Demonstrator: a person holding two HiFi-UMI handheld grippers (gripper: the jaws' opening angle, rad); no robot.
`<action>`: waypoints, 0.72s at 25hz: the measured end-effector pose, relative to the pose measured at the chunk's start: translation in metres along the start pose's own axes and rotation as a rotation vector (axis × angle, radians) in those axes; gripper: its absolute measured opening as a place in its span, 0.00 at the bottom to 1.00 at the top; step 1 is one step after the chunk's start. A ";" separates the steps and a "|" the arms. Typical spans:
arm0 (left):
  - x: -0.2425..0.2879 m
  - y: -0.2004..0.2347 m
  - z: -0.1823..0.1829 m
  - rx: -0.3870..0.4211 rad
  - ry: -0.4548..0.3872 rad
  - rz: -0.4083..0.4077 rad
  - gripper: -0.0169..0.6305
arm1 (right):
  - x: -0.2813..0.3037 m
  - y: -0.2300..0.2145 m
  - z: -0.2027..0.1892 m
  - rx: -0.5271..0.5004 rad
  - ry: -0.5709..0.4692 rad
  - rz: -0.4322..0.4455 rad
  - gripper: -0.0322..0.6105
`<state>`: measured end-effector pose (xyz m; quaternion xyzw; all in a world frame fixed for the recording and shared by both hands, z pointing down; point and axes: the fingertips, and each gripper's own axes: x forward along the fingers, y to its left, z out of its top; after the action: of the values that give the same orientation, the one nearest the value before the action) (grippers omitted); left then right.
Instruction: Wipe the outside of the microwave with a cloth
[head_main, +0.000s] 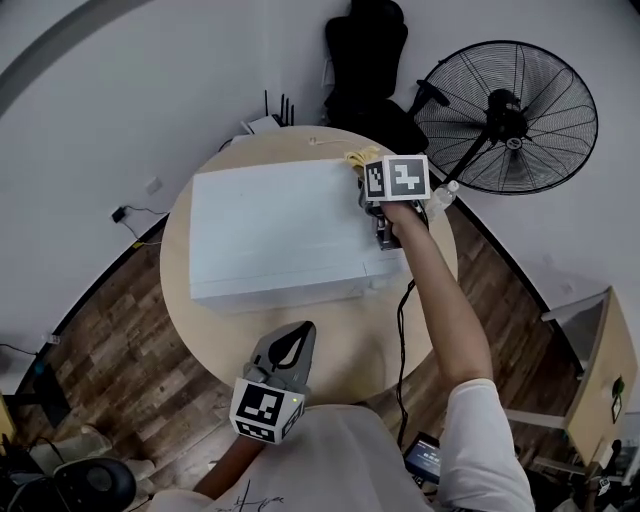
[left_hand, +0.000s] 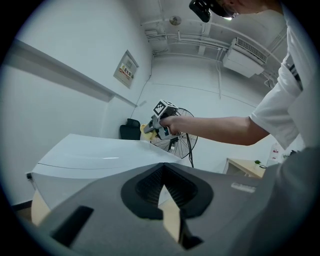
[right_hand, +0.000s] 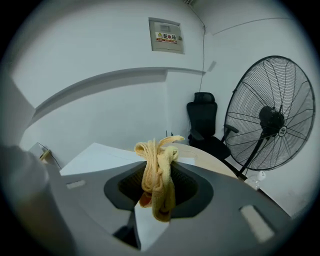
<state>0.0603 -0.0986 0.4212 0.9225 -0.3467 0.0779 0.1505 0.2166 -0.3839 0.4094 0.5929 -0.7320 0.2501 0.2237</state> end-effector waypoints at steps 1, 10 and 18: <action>0.003 -0.003 0.000 0.003 0.001 -0.006 0.01 | -0.001 -0.008 -0.003 0.000 0.006 -0.014 0.26; 0.010 -0.006 -0.001 -0.003 0.009 -0.006 0.01 | 0.013 -0.026 -0.036 -0.034 0.114 -0.066 0.26; -0.007 0.009 -0.003 -0.019 -0.004 0.022 0.01 | 0.019 -0.013 -0.041 0.043 0.126 -0.071 0.26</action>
<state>0.0489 -0.0991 0.4245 0.9173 -0.3579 0.0744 0.1579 0.2273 -0.3747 0.4550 0.6065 -0.6893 0.2945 0.2652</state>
